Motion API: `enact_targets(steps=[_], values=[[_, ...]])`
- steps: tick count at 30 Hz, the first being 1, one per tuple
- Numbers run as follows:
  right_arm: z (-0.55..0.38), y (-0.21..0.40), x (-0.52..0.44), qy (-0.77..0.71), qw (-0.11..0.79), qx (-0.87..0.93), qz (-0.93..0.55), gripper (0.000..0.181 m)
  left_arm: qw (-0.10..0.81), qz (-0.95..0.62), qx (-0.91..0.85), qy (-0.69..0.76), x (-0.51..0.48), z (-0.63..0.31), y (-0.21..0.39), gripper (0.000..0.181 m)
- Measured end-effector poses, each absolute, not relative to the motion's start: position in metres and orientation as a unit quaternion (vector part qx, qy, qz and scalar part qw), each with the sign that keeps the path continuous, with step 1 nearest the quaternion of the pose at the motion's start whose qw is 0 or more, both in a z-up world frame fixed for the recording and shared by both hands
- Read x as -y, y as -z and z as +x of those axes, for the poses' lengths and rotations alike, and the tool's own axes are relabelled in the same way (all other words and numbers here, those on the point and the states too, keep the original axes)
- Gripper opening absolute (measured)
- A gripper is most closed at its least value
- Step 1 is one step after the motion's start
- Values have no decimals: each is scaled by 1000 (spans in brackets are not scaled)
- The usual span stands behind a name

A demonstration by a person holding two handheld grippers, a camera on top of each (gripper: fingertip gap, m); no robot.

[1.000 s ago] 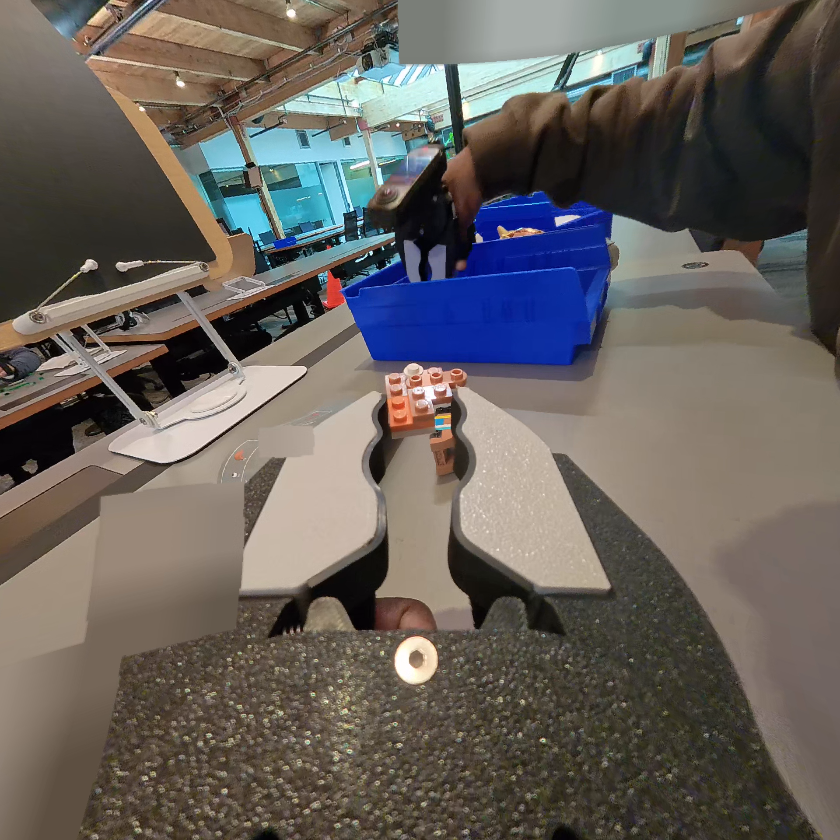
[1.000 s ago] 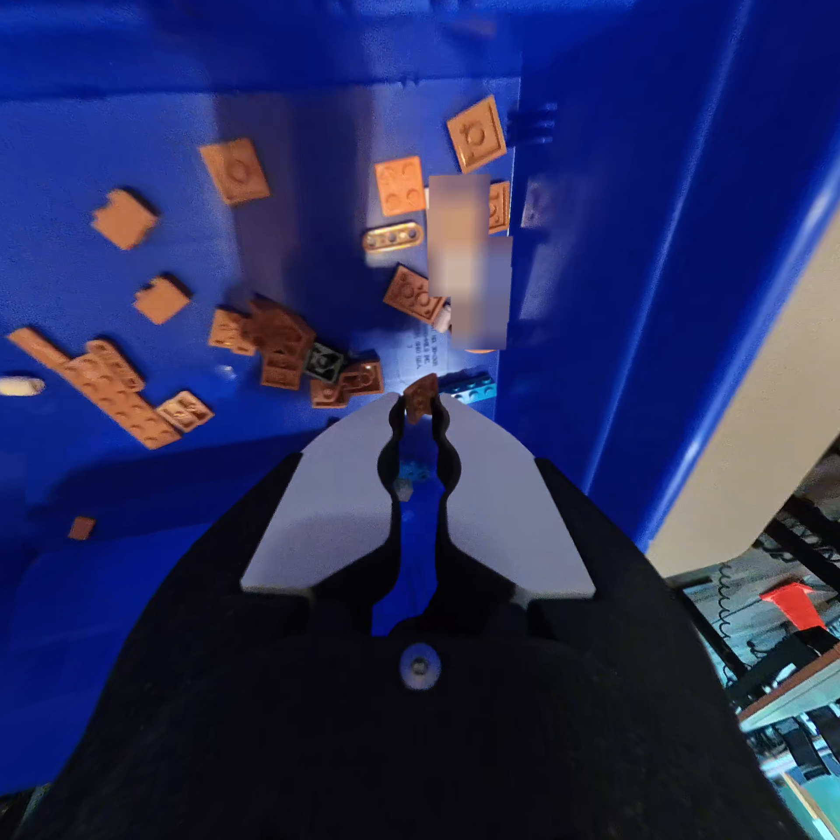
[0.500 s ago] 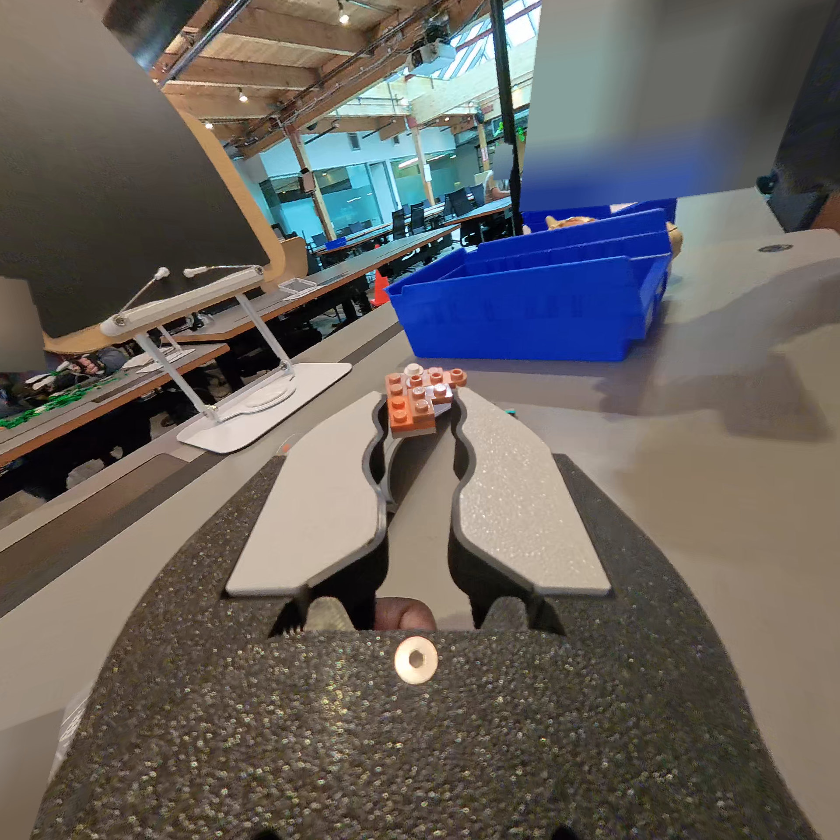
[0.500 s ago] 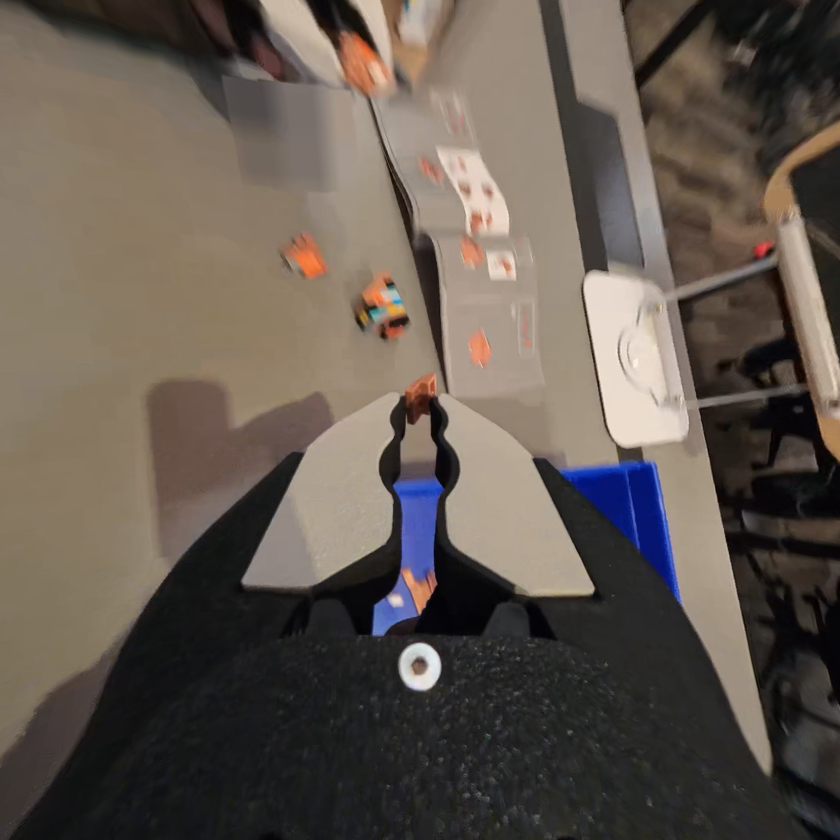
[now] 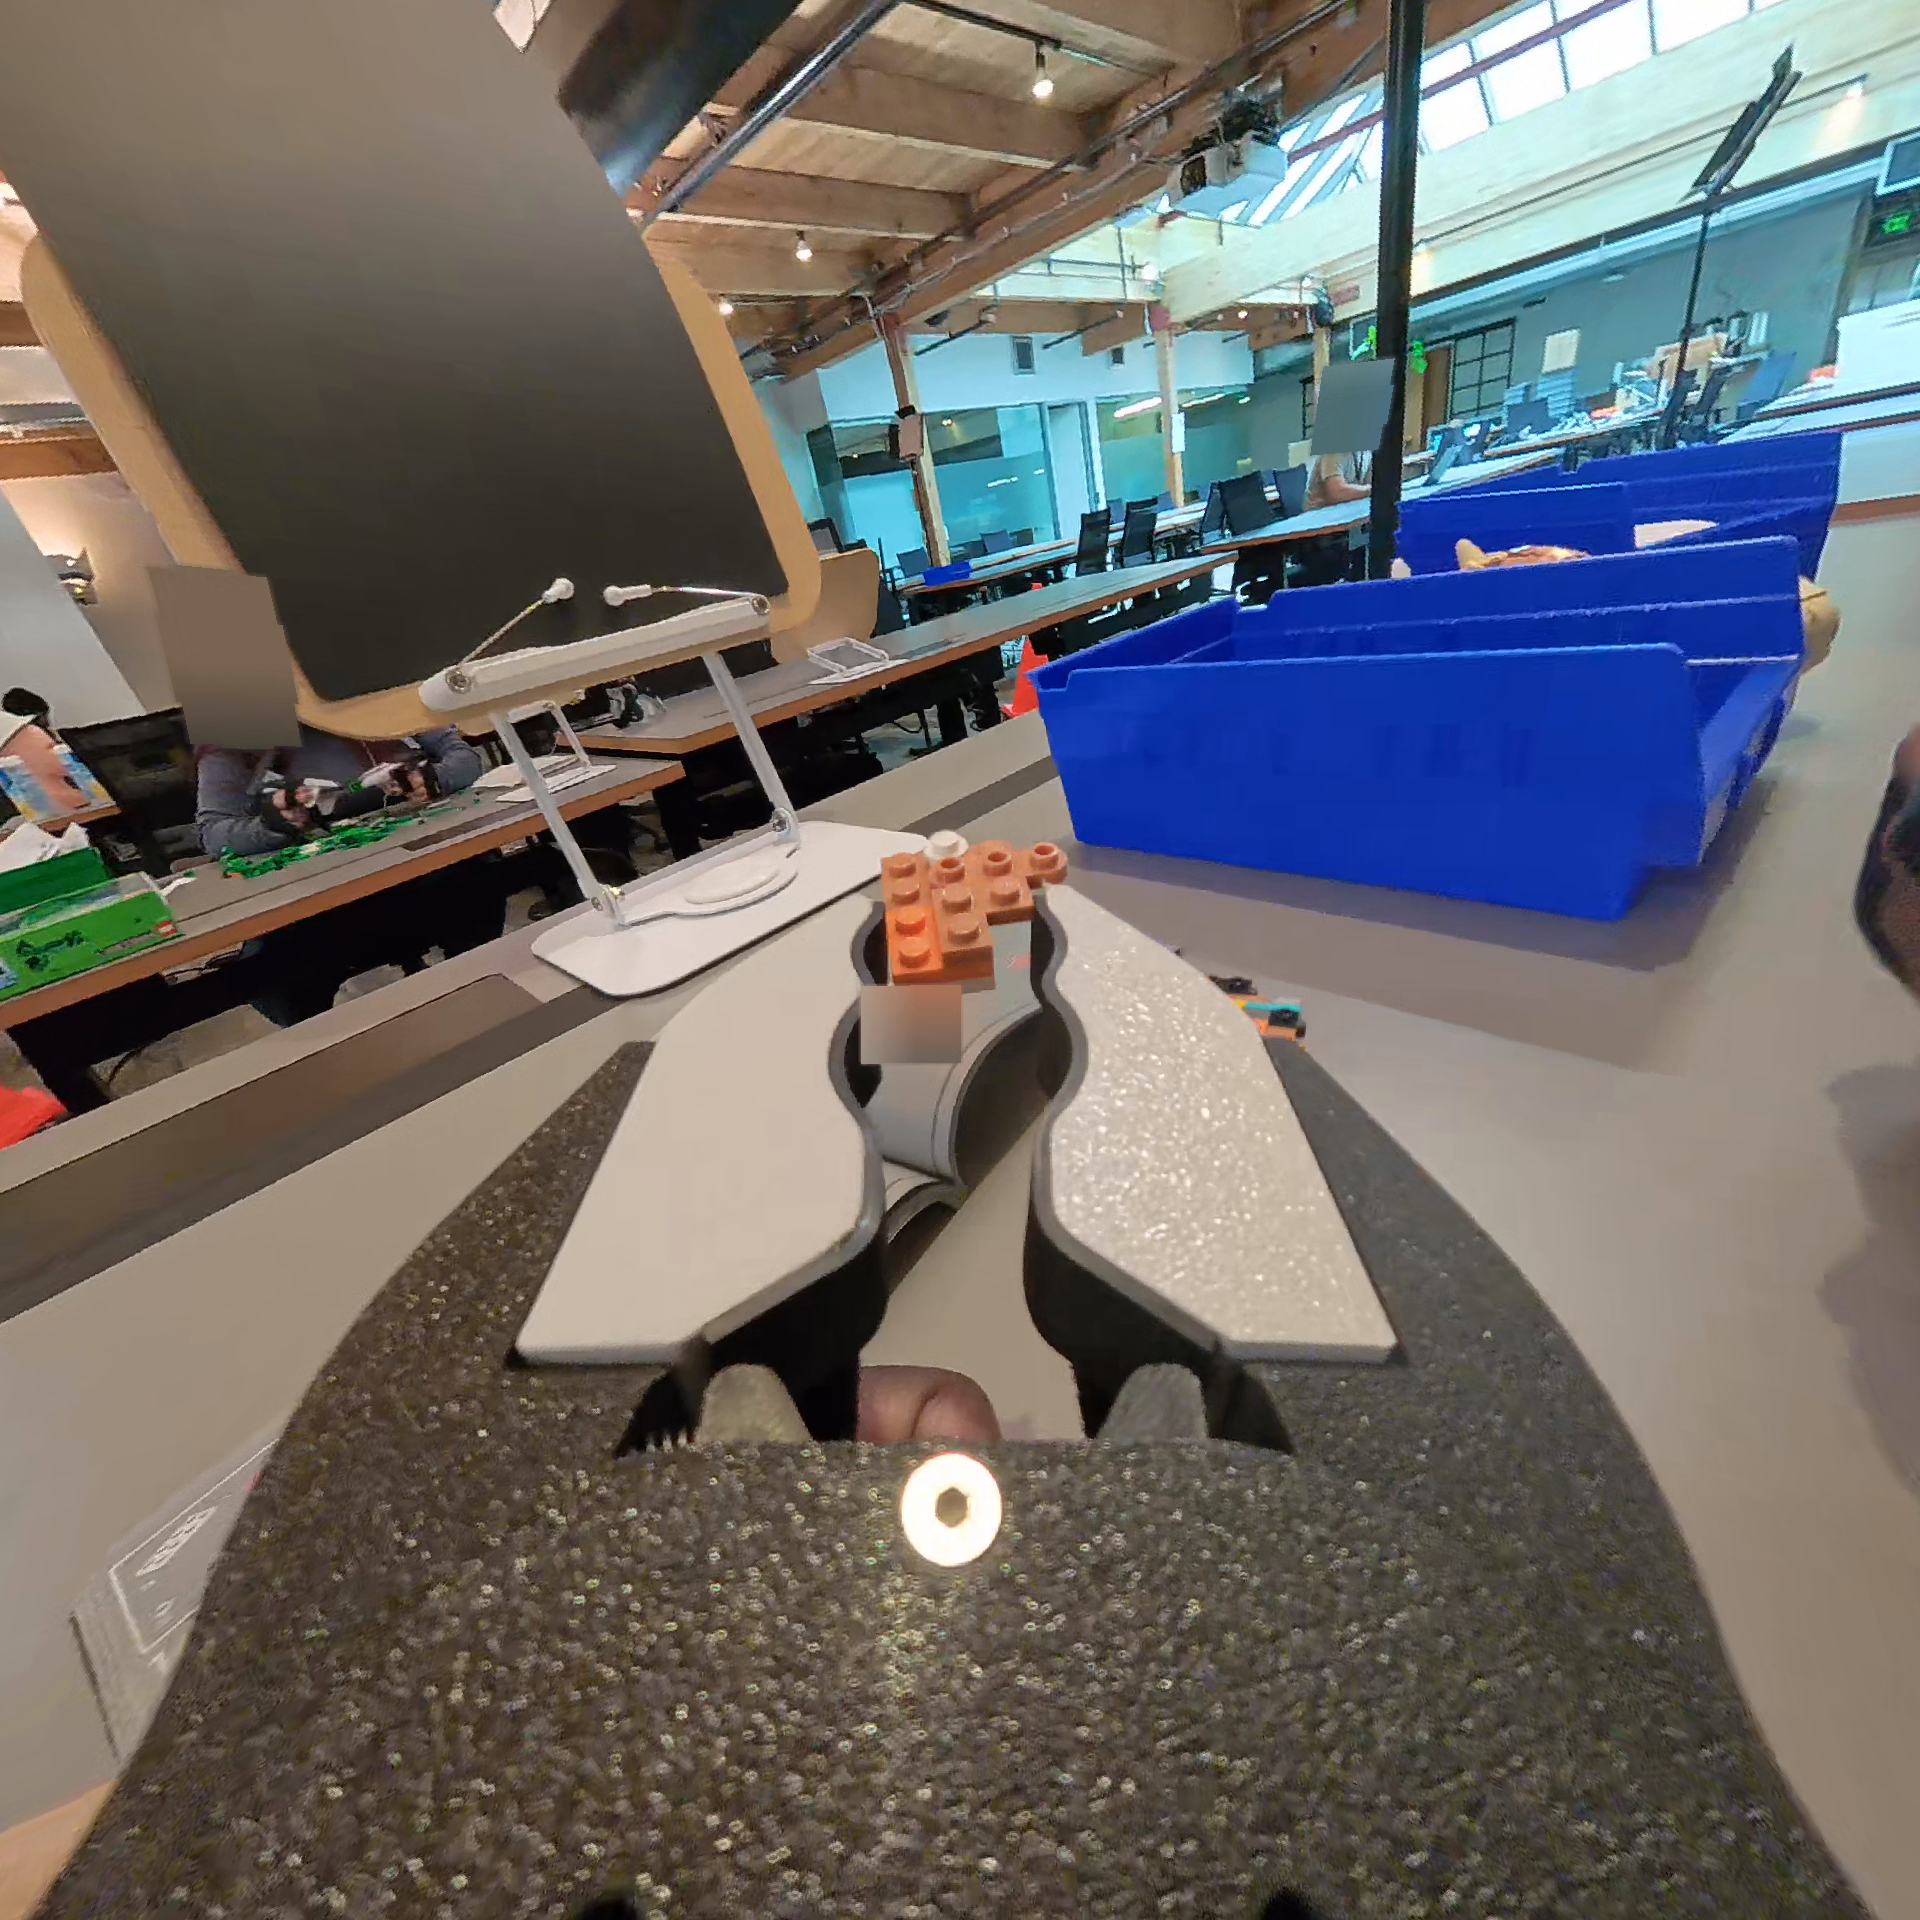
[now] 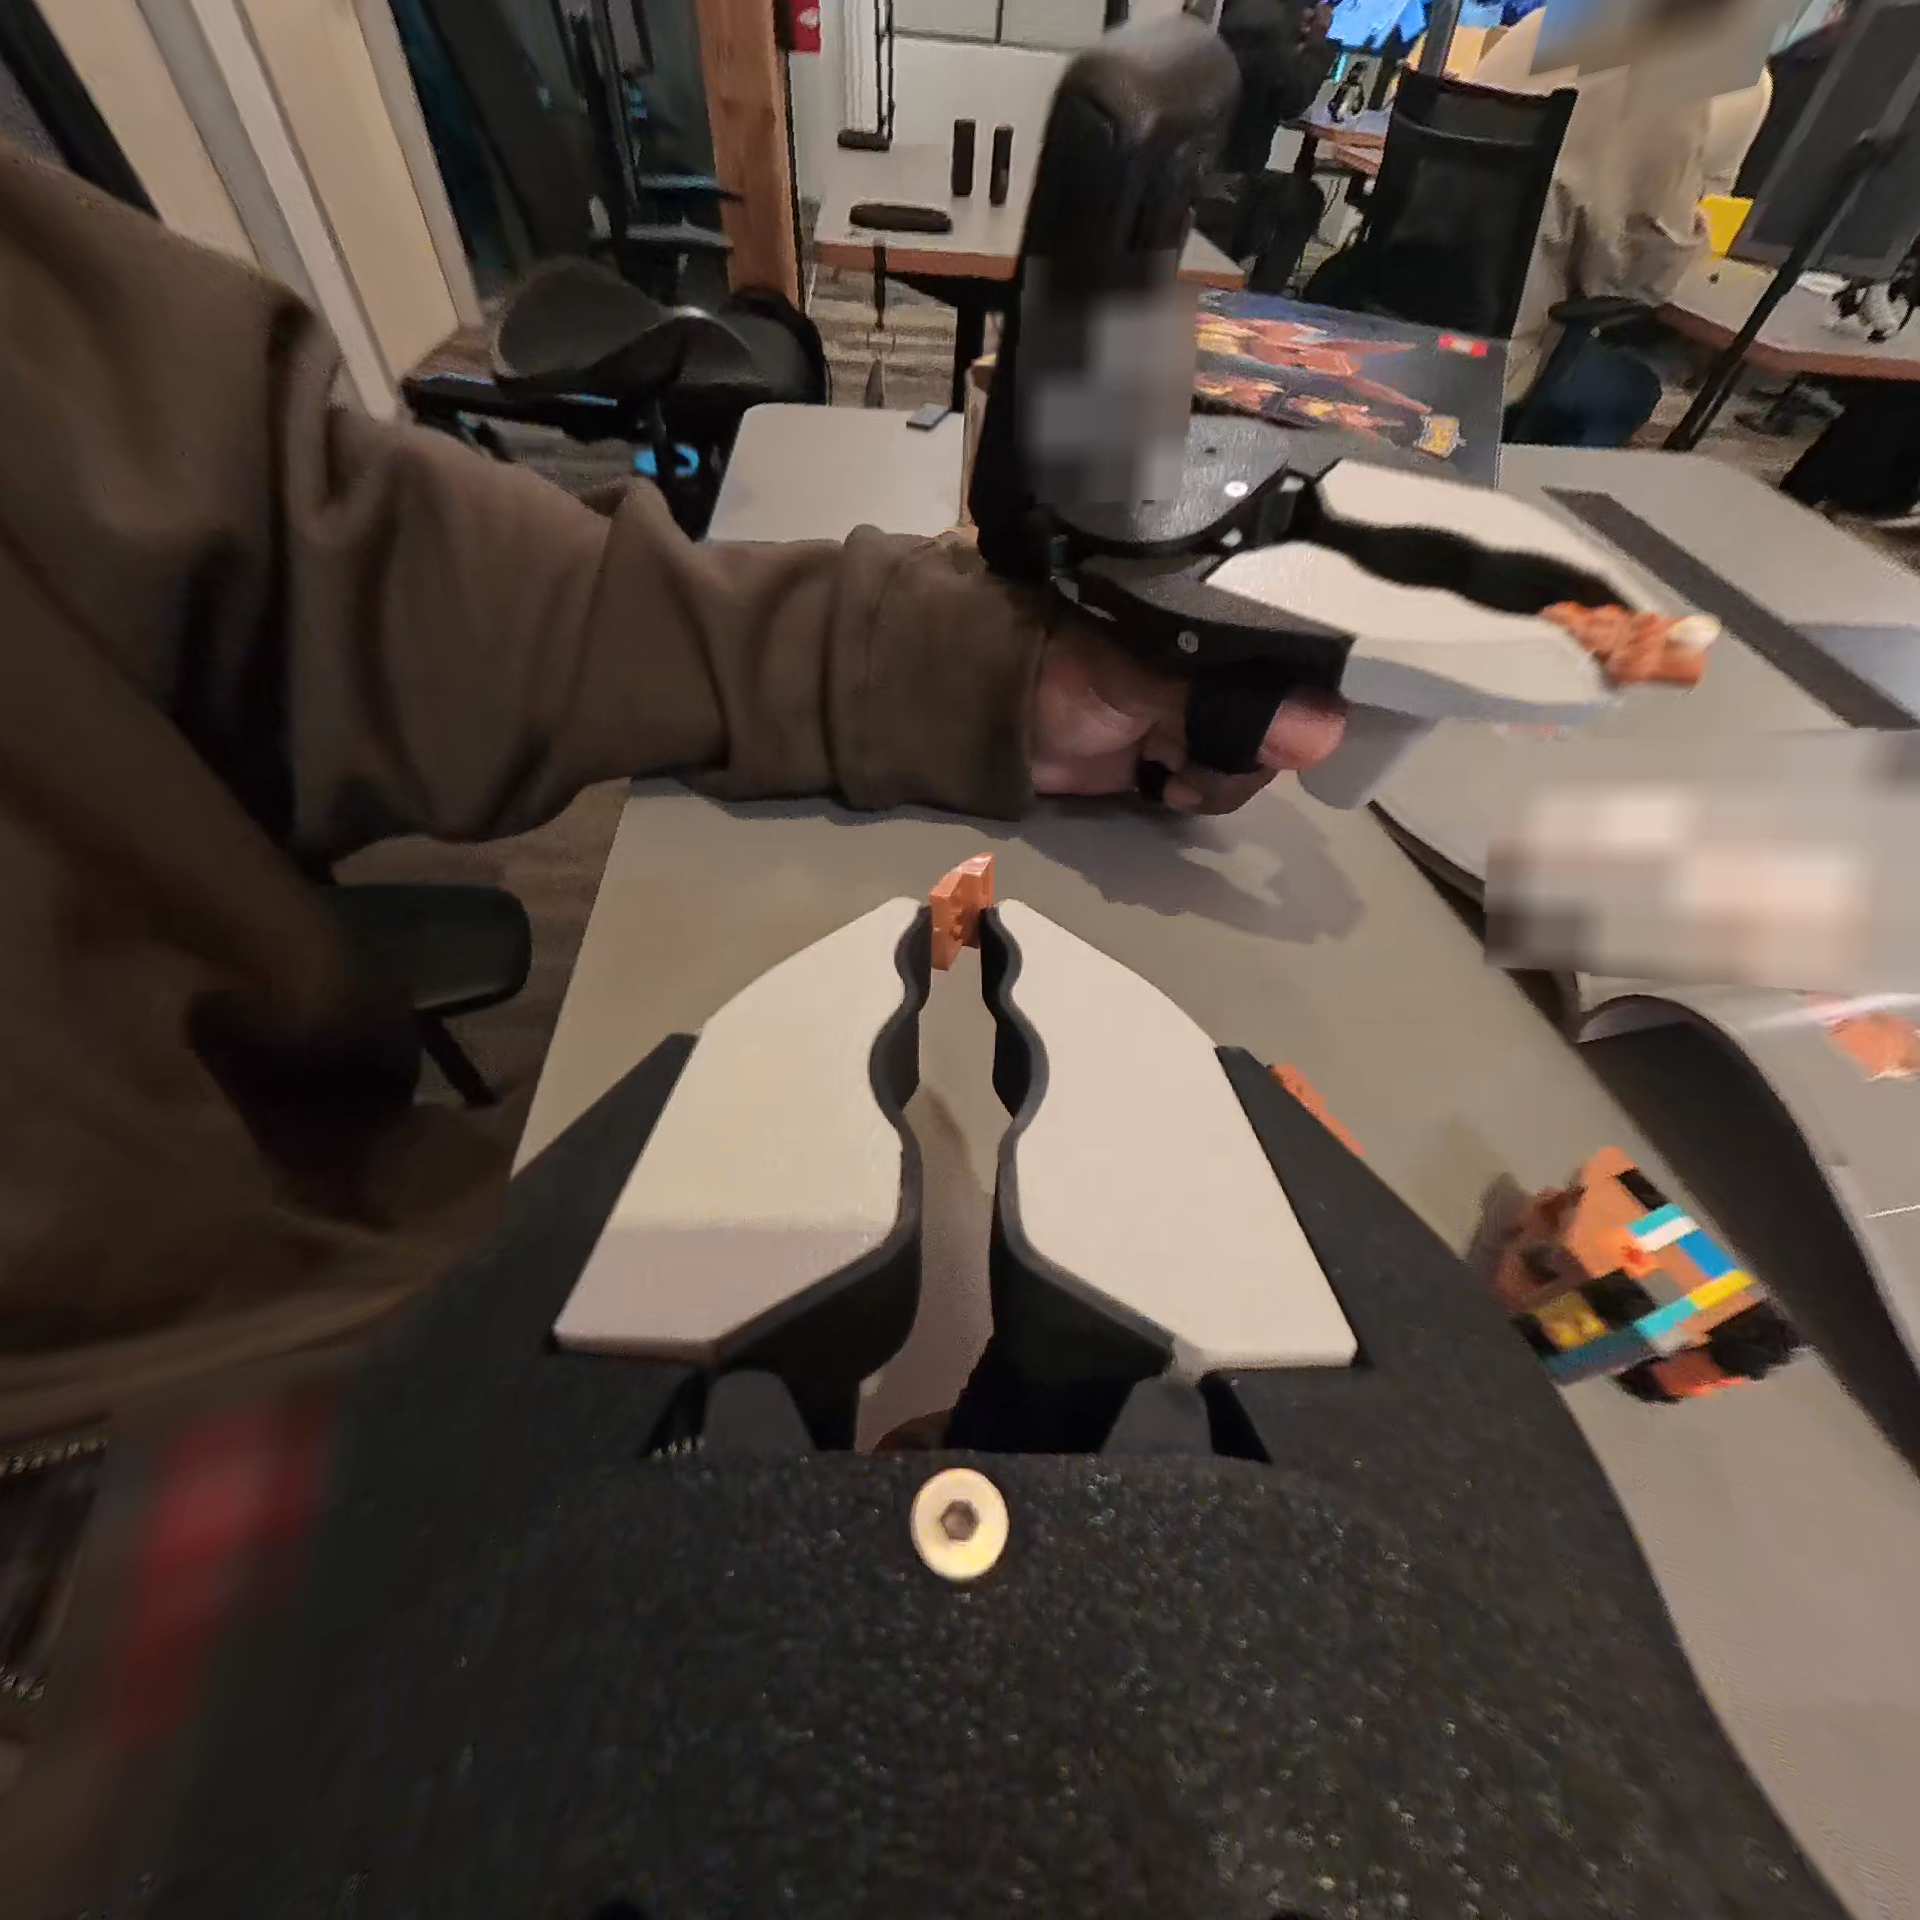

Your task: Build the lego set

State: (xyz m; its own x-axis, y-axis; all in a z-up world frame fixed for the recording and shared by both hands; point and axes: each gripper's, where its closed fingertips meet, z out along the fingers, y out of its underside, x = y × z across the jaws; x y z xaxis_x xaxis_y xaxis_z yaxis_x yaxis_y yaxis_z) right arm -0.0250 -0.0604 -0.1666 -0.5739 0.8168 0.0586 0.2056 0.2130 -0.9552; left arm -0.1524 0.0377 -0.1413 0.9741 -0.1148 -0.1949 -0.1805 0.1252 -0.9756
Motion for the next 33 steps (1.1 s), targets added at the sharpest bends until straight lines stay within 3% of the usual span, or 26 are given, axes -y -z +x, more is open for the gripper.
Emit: enact_targets(steps=[12, 33], values=[[-27, 171, 42, -584, 302, 650, -380, 4, 745, -632, -212, -28, -89, -112, 115, 26], [-34, 168, 26, -626, 247, 609, -420, 4, 721, -666, -190, -22, -56, -121, 149, 26]])
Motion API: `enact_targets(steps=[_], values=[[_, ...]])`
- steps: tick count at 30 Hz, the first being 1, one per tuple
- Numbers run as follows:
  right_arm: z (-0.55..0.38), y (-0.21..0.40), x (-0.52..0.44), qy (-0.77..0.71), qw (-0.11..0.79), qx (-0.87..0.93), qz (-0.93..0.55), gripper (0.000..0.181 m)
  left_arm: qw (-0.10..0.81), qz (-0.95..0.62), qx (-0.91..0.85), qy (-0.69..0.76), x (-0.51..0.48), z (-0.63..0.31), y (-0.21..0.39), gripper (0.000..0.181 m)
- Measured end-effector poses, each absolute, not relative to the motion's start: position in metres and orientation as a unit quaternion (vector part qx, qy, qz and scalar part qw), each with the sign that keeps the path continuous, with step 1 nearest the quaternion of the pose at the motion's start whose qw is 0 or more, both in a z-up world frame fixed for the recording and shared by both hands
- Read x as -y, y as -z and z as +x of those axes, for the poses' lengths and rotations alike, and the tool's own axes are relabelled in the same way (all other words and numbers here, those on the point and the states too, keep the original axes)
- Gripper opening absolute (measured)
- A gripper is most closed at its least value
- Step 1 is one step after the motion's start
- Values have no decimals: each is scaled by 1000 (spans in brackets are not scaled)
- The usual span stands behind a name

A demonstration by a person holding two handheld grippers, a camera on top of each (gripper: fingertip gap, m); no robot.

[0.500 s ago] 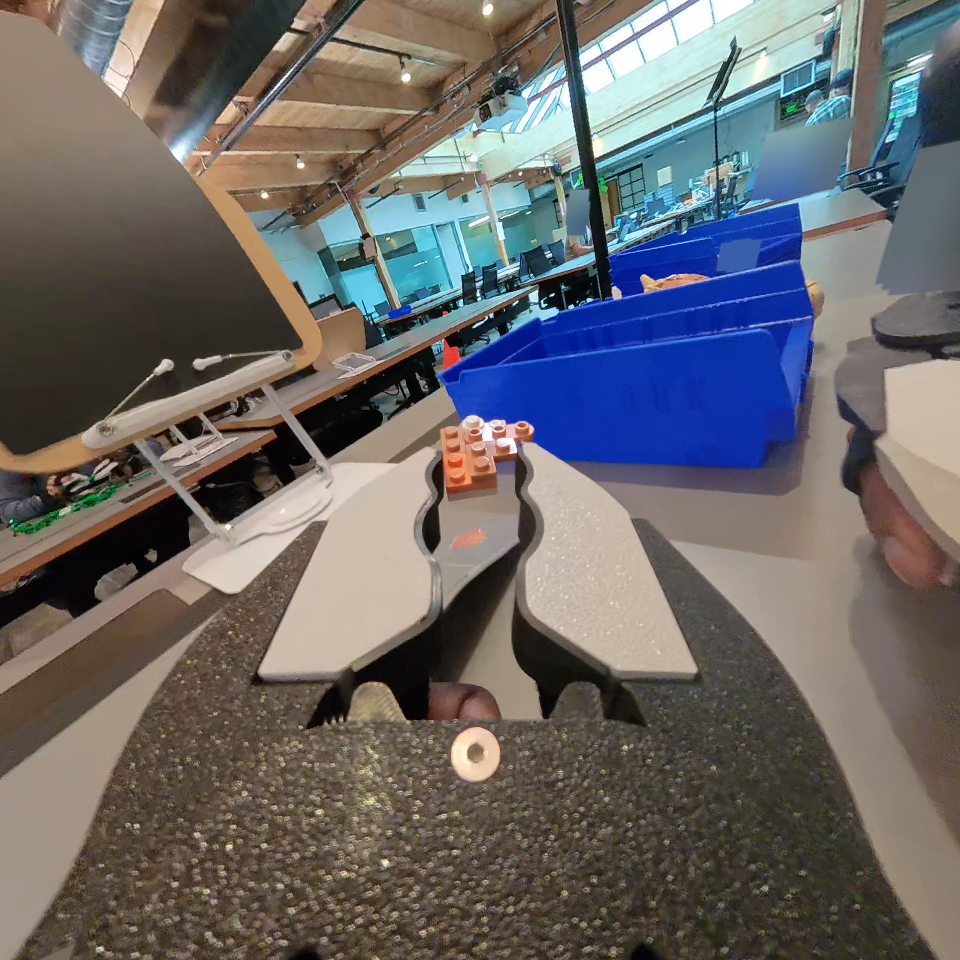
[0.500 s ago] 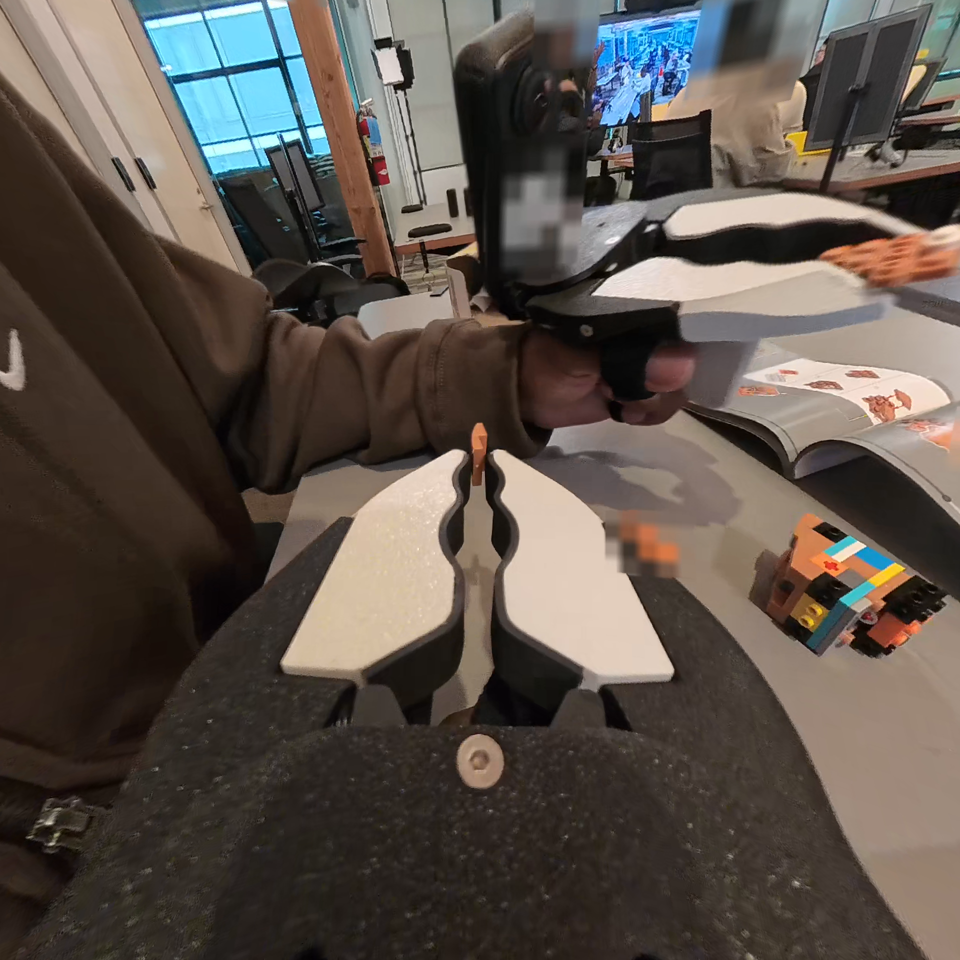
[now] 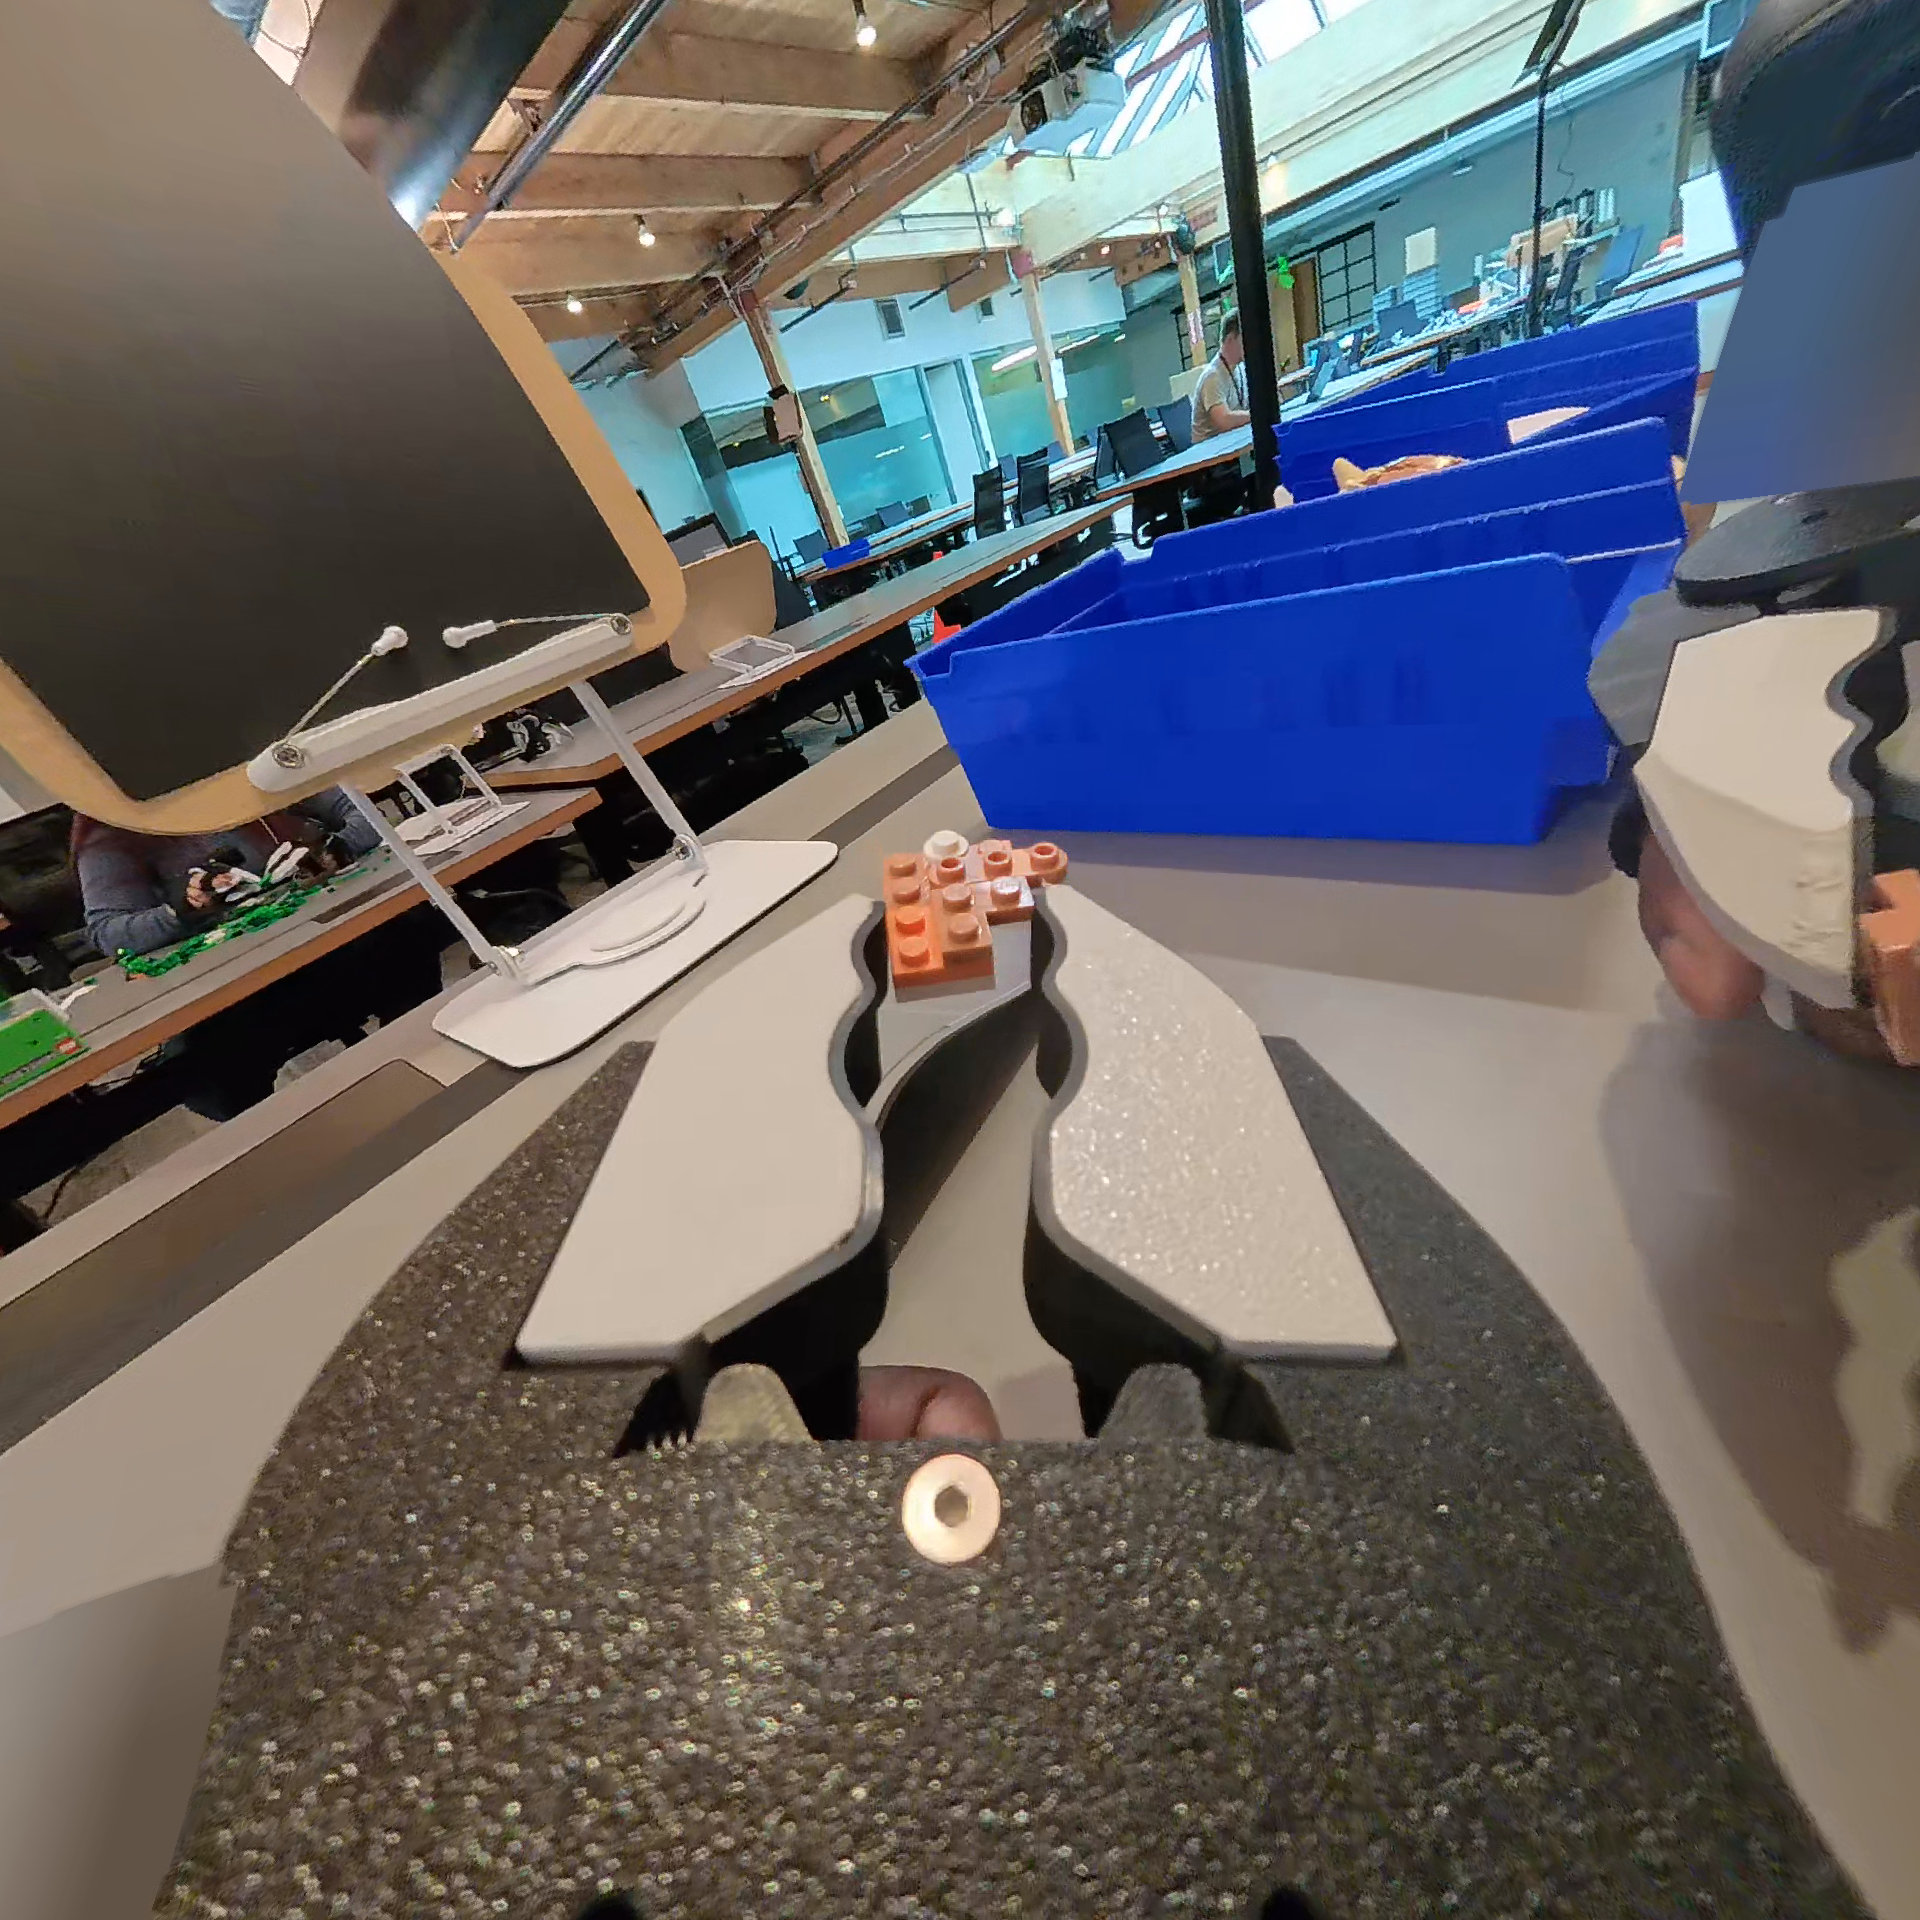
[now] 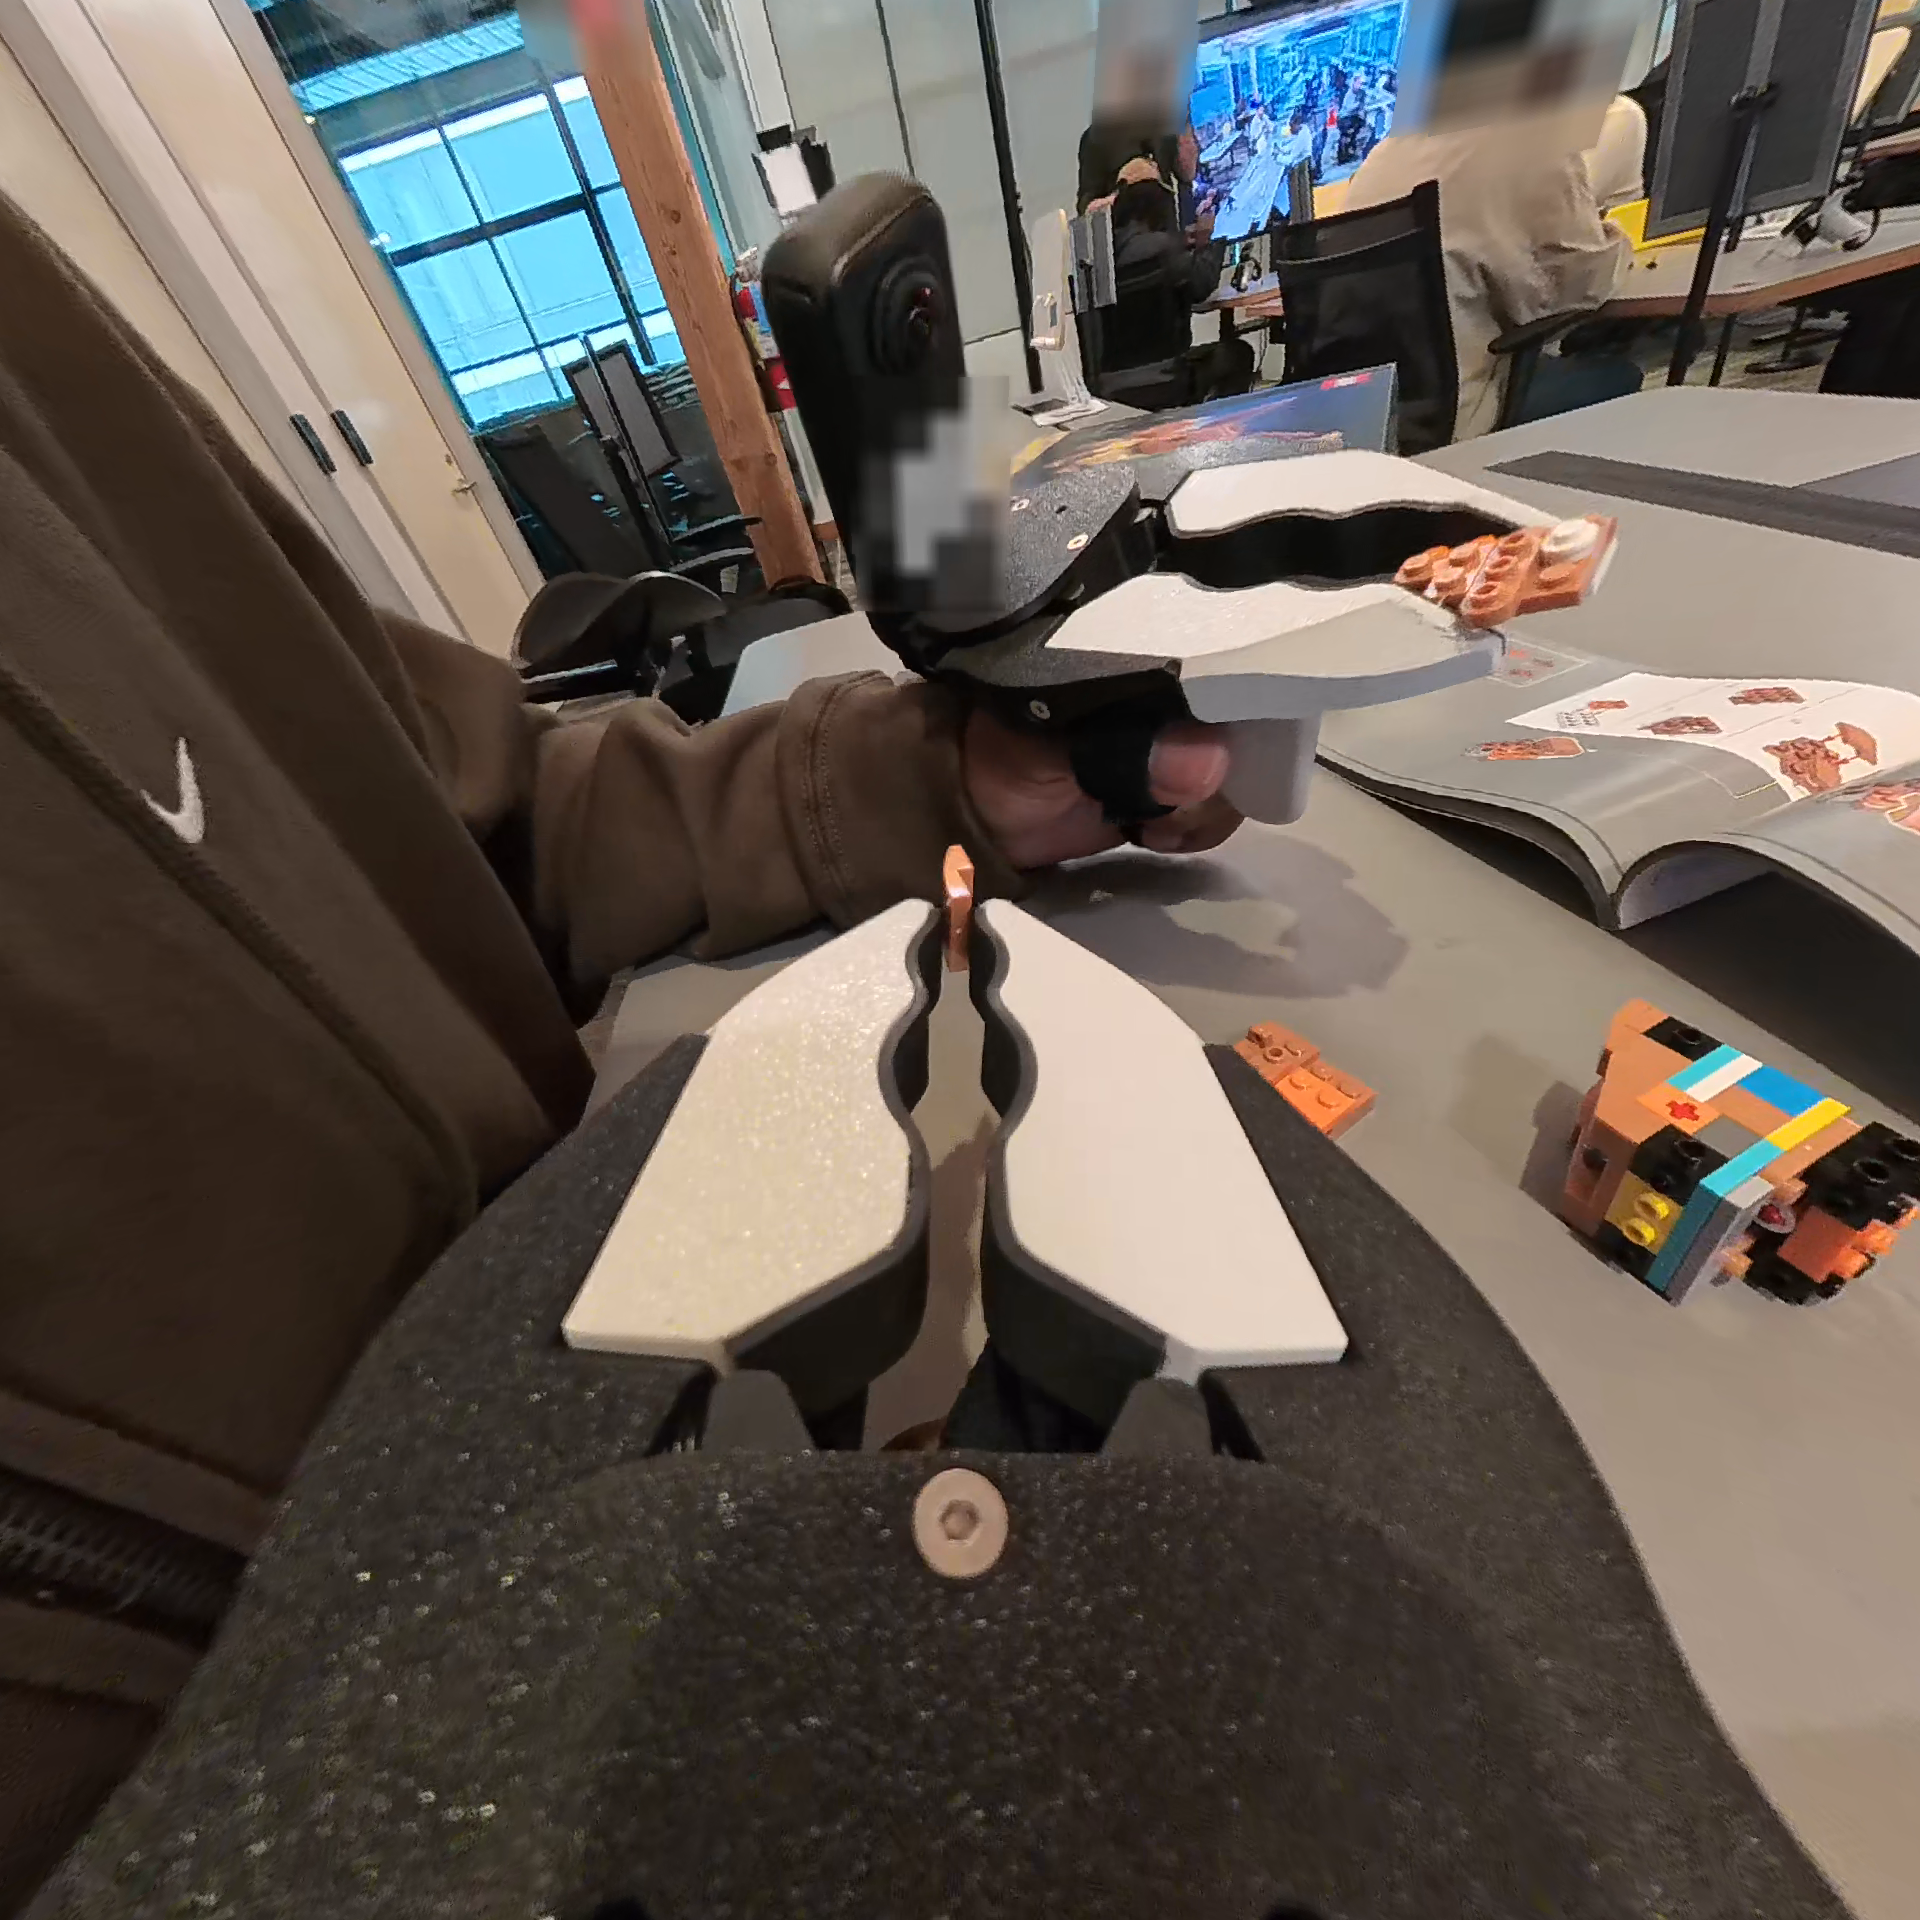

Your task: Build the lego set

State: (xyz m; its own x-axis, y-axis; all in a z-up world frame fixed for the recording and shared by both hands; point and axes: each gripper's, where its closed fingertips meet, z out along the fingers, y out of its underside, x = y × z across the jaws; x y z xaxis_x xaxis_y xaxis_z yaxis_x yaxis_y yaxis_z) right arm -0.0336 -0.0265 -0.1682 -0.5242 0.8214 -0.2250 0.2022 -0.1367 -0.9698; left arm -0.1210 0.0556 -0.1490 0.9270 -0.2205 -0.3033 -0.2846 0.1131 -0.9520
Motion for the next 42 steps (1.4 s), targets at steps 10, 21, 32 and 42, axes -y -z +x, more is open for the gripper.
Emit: enact_targets(steps=[10, 21, 32, 42], values=[[-39, 168, 17, -635, 227, 586, -449, 4, 632, -750, -194, -18, -18, -119, 180, 26], [-50, 176, 9, -634, 175, 566, -497, 4, 441, -866, -221, 83, 35, -92, 242, 26], [-53, 180, 5, -639, 132, 553, -517, 4, 387, -879, -263, 90, 45, -85, 257, 26], [-48, 185, 25, -657, -5, 553, -512, 4, 563, -760, -320, 49, 28, -54, 207, 26]])
